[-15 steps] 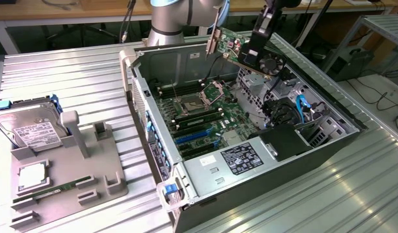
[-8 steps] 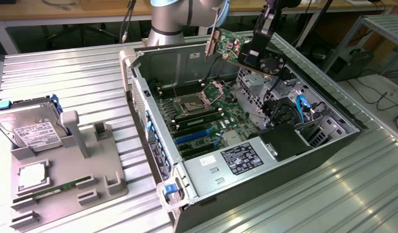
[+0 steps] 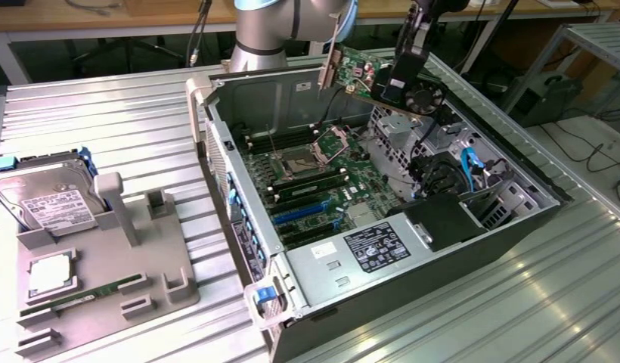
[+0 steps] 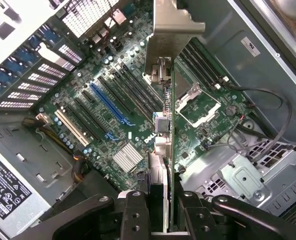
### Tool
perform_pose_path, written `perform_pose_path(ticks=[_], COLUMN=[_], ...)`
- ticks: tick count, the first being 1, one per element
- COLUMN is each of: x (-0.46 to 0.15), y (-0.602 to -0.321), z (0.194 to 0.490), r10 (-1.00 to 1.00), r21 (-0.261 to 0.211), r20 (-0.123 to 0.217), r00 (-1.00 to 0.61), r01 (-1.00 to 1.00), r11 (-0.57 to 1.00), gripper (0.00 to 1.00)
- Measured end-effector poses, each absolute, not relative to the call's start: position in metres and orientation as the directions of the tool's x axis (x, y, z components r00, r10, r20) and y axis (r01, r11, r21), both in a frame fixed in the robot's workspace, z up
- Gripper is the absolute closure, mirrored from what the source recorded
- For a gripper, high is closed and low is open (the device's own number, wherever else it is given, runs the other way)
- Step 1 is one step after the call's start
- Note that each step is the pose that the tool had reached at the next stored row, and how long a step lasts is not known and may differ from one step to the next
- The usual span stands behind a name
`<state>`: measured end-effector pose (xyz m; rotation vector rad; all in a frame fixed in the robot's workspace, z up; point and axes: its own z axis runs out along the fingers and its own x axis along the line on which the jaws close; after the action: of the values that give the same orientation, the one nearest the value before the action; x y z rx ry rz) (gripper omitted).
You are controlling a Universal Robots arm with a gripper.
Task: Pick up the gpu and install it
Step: 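Insert the gpu into the slot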
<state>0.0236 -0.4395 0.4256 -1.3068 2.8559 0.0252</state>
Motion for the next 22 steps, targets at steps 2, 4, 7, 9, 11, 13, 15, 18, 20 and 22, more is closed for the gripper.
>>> perform_pose_path(ticks=[2, 4, 7, 9, 11, 13, 15, 18, 20, 22], x=[0.0236, 0.0236, 0.0236, 0.0236, 0.0236, 0.0236, 0.0236, 0.0236, 0.0236, 0.0236], y=[-0.4395, -0.4395, -0.4395, -0.4396, -0.4396, -0.4396, -0.4396, -0.4396, -0.4396, -0.4396], z=[0.4256, 0.4256, 0.4256, 0.4256, 0.4256, 0.4256, 0.4256, 0.4256, 0.4256, 0.4256], r10=[-0.768, -0.778, -0.794, -0.803, -0.813, -0.824, -0.834, -0.847, -0.856, -0.864], r21=[0.014, 0.014, 0.014, 0.014, 0.014, 0.014, 0.014, 0.014, 0.014, 0.014], r20=[-0.007, -0.007, -0.007, -0.007, -0.007, -0.007, -0.007, -0.007, -0.007, -0.007], r00=[-0.640, -0.628, -0.608, -0.596, -0.583, -0.567, -0.552, -0.531, -0.517, -0.503], r01=[-0.768, -0.778, -0.794, -0.803, -0.813, -0.824, -0.834, -0.847, -0.856, -0.864], r11=[0.640, 0.628, 0.608, 0.596, 0.582, 0.567, 0.552, 0.531, 0.517, 0.503], gripper=[0.73, 0.73, 0.73, 0.73, 0.73, 0.73, 0.73, 0.73, 0.73, 0.73])
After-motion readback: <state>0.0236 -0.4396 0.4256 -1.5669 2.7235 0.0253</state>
